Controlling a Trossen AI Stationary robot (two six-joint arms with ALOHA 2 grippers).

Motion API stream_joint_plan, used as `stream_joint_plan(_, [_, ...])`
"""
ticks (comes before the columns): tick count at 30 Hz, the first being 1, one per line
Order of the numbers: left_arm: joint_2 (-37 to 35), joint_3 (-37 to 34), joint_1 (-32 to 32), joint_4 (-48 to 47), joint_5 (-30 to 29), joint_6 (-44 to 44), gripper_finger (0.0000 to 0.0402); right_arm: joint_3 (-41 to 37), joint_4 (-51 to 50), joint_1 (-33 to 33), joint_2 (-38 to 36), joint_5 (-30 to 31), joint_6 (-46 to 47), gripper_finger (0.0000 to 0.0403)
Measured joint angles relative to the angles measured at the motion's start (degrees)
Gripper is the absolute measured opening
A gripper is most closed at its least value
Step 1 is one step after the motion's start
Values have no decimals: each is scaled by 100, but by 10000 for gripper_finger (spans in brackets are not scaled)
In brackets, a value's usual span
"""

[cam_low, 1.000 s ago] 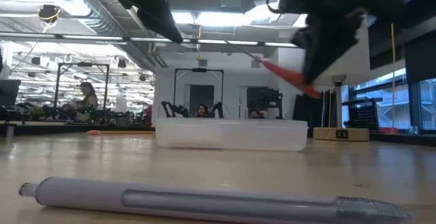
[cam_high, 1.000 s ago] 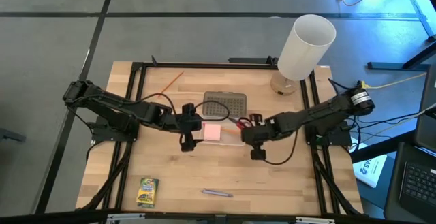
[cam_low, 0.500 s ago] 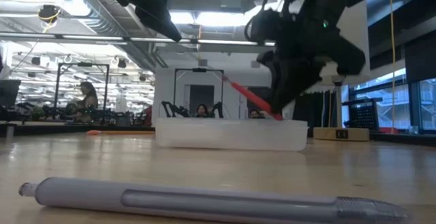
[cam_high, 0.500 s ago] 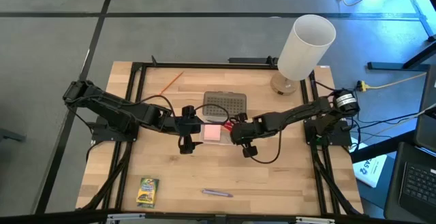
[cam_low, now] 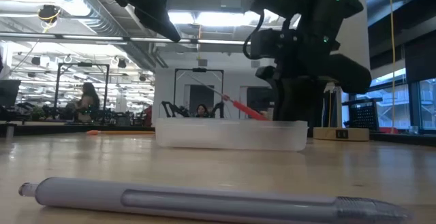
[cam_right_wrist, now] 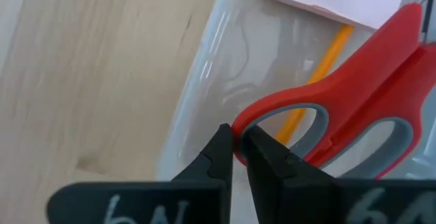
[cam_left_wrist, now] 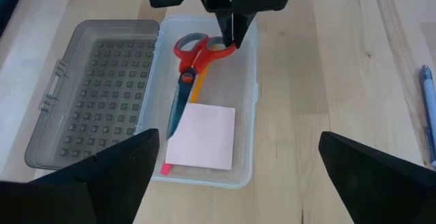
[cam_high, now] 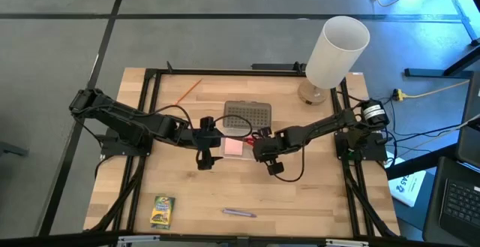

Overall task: Pack school essentials
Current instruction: Put the red scissors into the supply box

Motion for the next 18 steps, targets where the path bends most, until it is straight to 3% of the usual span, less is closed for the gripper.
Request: stream_joint_plan(18, [0, 0, 7, -2, -2, 2, 394, 0, -50, -4, 0, -246, 6, 35])
